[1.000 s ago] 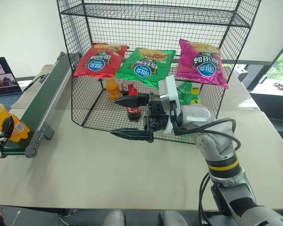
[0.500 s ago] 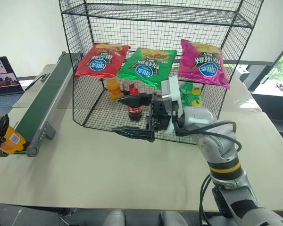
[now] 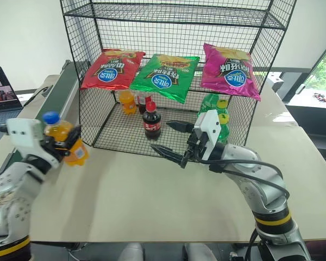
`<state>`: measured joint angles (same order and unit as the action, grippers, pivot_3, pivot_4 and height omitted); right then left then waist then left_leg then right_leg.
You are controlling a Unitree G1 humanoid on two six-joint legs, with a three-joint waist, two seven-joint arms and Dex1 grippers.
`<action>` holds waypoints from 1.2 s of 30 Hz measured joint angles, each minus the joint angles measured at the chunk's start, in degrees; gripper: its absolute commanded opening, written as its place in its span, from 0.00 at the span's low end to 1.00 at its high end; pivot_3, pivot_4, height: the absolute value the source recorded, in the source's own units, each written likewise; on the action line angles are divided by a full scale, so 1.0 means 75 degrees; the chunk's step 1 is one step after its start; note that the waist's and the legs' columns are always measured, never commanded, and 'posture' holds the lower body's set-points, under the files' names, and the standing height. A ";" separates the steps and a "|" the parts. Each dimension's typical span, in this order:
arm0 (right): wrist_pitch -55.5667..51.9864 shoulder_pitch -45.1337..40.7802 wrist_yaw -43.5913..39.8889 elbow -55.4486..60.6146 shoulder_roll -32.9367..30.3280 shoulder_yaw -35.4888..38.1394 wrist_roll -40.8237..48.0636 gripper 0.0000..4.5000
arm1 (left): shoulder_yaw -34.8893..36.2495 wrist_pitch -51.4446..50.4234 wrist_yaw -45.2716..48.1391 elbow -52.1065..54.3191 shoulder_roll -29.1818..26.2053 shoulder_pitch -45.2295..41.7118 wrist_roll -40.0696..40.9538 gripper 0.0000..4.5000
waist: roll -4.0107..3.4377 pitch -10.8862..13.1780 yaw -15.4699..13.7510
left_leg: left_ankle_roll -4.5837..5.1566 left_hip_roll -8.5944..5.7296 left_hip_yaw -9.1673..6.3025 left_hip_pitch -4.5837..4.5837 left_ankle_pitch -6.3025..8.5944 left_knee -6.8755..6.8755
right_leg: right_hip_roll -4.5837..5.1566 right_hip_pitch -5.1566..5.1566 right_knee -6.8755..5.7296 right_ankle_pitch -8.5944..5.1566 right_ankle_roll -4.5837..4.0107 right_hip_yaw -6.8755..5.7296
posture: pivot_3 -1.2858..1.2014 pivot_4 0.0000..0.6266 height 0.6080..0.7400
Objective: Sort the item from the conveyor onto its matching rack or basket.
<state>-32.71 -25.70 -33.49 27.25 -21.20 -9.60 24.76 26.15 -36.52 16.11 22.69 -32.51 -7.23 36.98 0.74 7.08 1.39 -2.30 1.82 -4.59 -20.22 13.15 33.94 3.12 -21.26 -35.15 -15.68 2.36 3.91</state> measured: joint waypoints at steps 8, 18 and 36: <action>0.0002 0.0367 0.0611 0.0083 0.0134 -0.0354 -0.0750 1.00 | -0.1973 0.2256 0.0122 -0.3761 0.1258 -0.2719 -0.1966 0.60 | 0.0016 0.0003 -0.0061 | 0.0000 -0.0014 0.0000 -0.0010 -0.0002 0.0014 | 0.0003 0.0006 0.0013 0.0004 0.0006 0.0000 | 0.52 0.24 0.98; 0.0009 0.0613 0.0725 0.0169 0.0043 -0.0132 -0.0903 1.00 | -0.2207 0.5352 0.0303 -0.8394 0.2020 -0.5014 -0.3146 0.60 | 0.0021 0.0006 -0.0069 | 0.0002 -0.0016 -0.0001 -0.0013 -0.0002 0.0011 | 0.0003 0.0006 0.0012 0.0004 0.0010 -0.0002 | 0.52 0.24 0.98; -0.0202 0.0522 0.1054 0.0318 0.0146 -0.0110 -0.1041 1.00 | -0.1642 0.7025 0.0206 -1.0984 0.2129 -0.5870 -0.3379 0.99 | 0.0020 0.0005 -0.0072 | 0.0001 -0.0017 -0.0002 -0.0010 -0.0003 0.0017 | 0.0004 0.0009 0.0001 0.0003 0.0016 -0.0003 | 0.52 0.24 0.98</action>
<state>-34.22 -21.79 -25.58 29.63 -20.11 -10.42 16.95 13.83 16.17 17.65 -59.69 -16.55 -51.25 11.64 0.90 7.12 0.85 -2.29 1.69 -4.61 -20.30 13.13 34.07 3.15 -21.19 -35.14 -15.65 2.47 3.88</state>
